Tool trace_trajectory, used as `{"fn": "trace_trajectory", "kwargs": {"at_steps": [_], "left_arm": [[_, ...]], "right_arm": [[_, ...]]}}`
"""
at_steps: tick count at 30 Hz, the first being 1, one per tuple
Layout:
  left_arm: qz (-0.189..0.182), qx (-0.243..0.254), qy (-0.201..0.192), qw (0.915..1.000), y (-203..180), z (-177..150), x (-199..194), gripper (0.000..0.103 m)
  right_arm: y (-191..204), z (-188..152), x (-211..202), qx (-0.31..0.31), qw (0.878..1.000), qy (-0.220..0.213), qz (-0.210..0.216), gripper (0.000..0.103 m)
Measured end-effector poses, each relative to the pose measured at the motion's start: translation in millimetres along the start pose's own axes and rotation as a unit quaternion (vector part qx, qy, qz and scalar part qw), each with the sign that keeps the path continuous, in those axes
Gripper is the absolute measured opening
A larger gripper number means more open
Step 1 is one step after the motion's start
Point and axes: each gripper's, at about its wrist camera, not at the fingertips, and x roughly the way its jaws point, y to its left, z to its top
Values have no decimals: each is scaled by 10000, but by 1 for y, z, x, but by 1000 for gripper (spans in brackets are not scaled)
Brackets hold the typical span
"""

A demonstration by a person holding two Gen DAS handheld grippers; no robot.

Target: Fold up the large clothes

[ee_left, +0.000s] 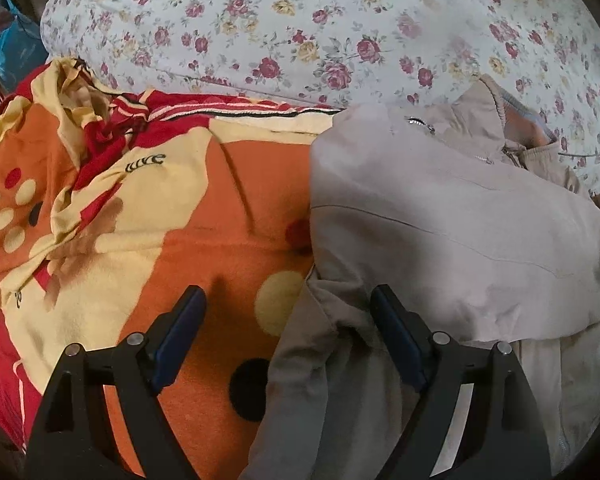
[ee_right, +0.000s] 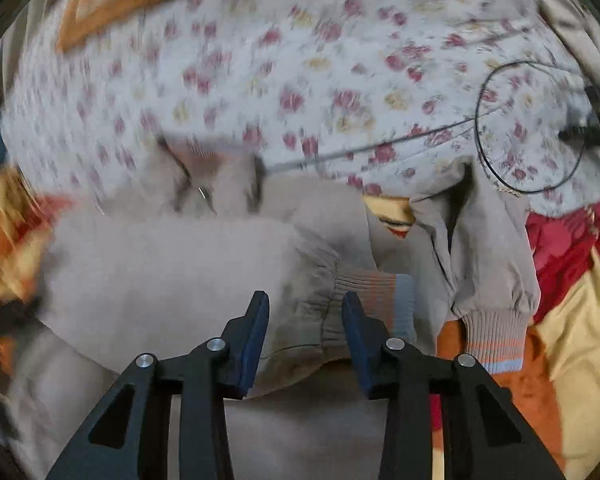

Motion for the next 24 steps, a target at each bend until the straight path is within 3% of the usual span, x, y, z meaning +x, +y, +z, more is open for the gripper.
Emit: {"fn": "trace_trajectory", "kwargs": {"at_steps": [2,4,7,10,15,19,24], "left_arm": [[-7,44,-30,10000,-3,0,-2,85],[-33,64,-61,10000,-4,1,-5,85],[-81,93,-227,9997,-6,2,-17,85],[-153,149,-382,9990,-9,3,-27,85],[-322,143,-530,9980,-13,4,-37,85],[-333,173,-461,9982,-17,4,-31,85],[-519,39,-299,9982,-16,4,-22,85]], "right_arm": [[-4,-3,22,61,9992,281,-284,37],[-10,-6,30,221,9987,331,-303,37],[-9,-3,6,332,9993,129,-55,42],[-4,-3,-27,378,9992,-121,66,54],[-3,-16,-45,637,9965,-153,516,54],[-8,-22,-46,704,9973,6,228,55],[-26,-26,-60,861,9953,-299,337,56]]}}
